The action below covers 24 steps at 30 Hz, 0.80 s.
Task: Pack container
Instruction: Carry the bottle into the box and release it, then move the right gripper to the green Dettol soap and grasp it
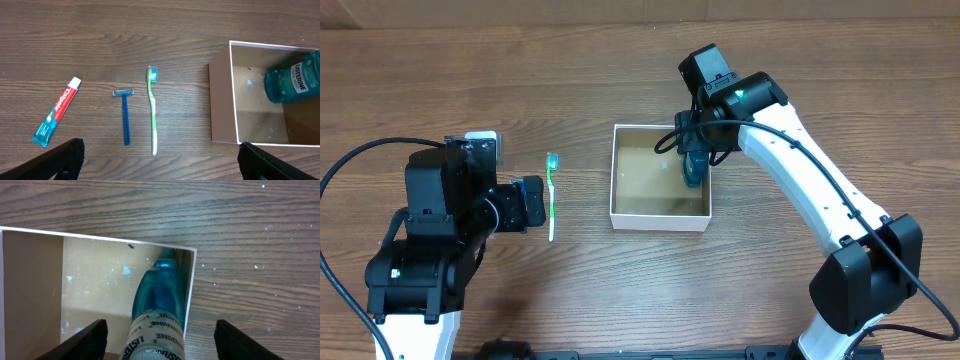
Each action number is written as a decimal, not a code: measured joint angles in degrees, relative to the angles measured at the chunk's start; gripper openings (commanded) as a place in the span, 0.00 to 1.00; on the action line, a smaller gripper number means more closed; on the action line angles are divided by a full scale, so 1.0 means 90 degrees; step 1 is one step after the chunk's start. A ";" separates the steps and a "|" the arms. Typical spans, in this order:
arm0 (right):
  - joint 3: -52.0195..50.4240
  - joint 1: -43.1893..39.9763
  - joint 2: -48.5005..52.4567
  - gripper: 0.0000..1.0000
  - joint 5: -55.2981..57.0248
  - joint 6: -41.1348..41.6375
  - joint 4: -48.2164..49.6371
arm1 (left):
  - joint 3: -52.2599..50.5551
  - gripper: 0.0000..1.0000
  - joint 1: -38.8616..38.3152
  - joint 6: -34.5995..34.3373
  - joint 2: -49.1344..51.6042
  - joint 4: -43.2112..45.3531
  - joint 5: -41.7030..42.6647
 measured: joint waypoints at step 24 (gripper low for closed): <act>-0.2006 -0.5115 -0.1899 1.00 0.0563 0.1996 -0.0607 | 0.0005 1.00 0.0000 0.0000 0.0000 -0.0017 0.0000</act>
